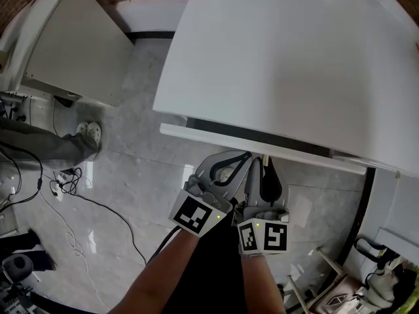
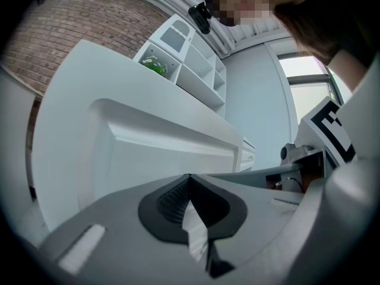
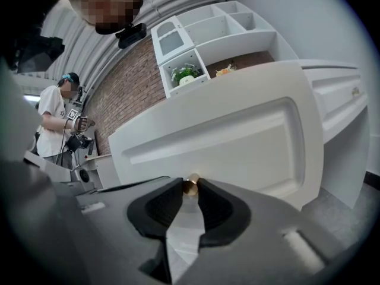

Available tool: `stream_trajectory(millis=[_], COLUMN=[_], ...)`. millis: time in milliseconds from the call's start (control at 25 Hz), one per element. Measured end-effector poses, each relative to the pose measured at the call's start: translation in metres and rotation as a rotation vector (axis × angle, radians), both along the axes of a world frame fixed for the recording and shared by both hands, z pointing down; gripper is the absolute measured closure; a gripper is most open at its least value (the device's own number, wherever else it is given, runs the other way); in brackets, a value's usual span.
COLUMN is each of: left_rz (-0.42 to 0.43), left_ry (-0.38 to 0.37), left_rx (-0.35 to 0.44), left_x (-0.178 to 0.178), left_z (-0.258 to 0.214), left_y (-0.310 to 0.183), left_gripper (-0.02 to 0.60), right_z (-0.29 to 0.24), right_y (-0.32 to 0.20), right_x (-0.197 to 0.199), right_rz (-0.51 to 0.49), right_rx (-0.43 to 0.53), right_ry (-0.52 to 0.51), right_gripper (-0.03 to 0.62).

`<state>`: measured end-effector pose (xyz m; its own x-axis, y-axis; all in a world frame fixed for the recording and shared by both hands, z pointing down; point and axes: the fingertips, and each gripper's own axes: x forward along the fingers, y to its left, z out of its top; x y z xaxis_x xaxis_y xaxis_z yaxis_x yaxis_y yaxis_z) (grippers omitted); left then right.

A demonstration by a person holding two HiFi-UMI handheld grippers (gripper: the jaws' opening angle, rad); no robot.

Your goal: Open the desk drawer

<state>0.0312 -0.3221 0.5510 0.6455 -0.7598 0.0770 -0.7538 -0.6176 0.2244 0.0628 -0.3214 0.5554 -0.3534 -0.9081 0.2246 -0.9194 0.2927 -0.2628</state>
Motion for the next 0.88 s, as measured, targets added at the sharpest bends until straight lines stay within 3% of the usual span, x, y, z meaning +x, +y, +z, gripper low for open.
stream_trajectory(millis=[880], left_rz=[0.021], left_ry=[0.003], left_rx=[-0.033], left_x=[0.006], left_z=[-0.001], left_y=[0.036], left_gripper=[0.581], right_z=[-0.001], right_y=[0.038], right_x=[0.003], right_rz=[-0.016], right_rx=[0.004], right_ry=[0.031], right_gripper=[0.520])
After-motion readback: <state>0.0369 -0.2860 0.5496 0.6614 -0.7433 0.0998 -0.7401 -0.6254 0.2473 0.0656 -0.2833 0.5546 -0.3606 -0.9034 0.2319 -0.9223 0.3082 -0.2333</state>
